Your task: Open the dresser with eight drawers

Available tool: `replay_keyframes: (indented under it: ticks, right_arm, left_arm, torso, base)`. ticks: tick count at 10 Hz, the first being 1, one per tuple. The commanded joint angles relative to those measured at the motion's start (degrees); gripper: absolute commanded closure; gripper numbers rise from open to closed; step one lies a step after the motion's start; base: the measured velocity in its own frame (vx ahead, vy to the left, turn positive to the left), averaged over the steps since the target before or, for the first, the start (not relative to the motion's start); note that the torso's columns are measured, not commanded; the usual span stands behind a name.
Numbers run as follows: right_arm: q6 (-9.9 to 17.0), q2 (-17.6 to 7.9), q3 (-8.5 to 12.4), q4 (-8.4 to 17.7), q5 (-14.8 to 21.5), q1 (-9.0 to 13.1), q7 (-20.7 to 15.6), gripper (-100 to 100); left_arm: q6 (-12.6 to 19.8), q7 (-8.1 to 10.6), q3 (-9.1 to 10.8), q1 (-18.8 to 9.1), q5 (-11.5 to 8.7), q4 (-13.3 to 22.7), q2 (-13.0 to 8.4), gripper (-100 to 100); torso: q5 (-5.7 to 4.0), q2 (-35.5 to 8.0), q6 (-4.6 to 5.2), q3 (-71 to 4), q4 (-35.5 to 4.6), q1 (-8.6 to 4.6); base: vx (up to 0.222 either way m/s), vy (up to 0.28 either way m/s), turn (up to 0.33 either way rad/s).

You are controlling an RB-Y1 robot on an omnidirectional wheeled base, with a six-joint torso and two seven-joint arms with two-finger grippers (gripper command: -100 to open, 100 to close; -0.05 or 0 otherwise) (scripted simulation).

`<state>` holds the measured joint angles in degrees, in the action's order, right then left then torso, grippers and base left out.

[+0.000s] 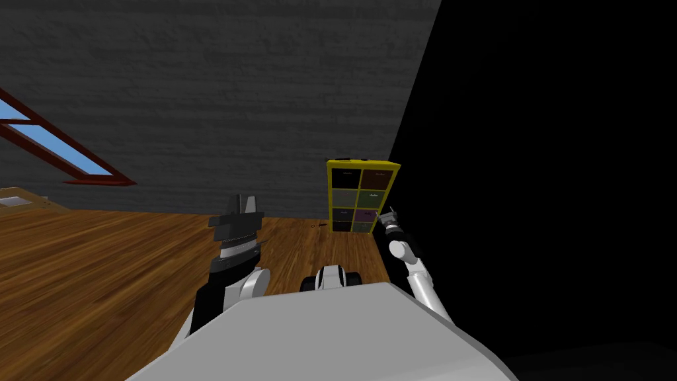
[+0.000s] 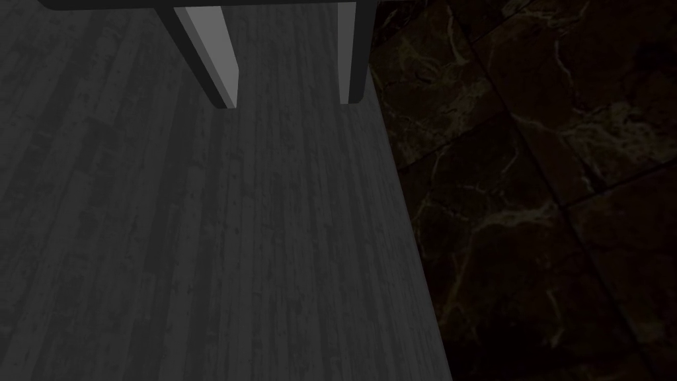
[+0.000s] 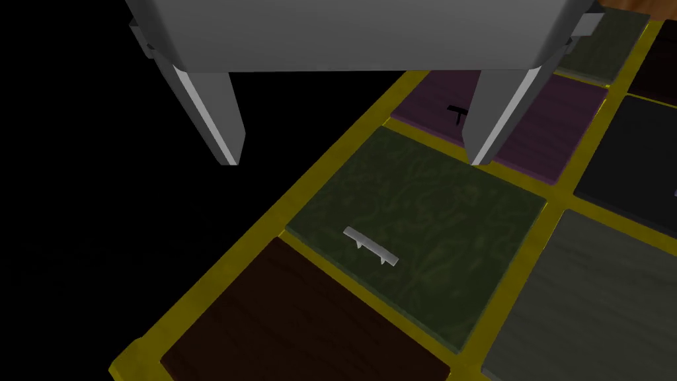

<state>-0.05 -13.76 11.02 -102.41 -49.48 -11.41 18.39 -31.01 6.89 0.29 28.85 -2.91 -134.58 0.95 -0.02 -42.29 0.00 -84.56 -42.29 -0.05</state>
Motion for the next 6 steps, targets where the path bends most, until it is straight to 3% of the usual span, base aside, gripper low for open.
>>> replay_keyframes:
  ticks: [1,3,4,6]
  right_arm:
    - [3.7,-0.3,2.1,3.8,-4.5,2.7,1.7,-100]
    - [3.7,-0.3,2.1,4.3,-7.3,2.7,1.7,-100]
    - [6.2,-0.5,3.6,7.0,-9.4,4.4,2.9,-100]
    - [6.2,-0.5,3.6,7.1,-11.4,4.4,2.9,-100]
  left_arm:
    - [0.0,0.00,0.00,0.0,0.0,0.0,0.0,0]
    - [0.0,0.00,0.00,0.0,0.0,0.0,0.0,0]
    - [0.0,0.00,0.00,0.0,0.0,0.0,0.0,0]
    - [0.0,0.00,0.00,0.0,0.0,0.0,0.0,0]
  torso:
    - [0.02,0.0,-0.01,0.0,0.0,0.06]
    - [0.03,0.0,-0.01,0.0,0.0,0.08]
    - [0.01,-0.1,0.00,0.0,0.0,-0.01]
    - [0.02,0.0,-0.01,0.0,0.0,0.05]
  base:
    - [0.071,0.045,-0.025]
    - [0.044,0.030,-0.004]
    - [0.055,0.032,-0.016]
    - [0.040,0.022,-0.008]
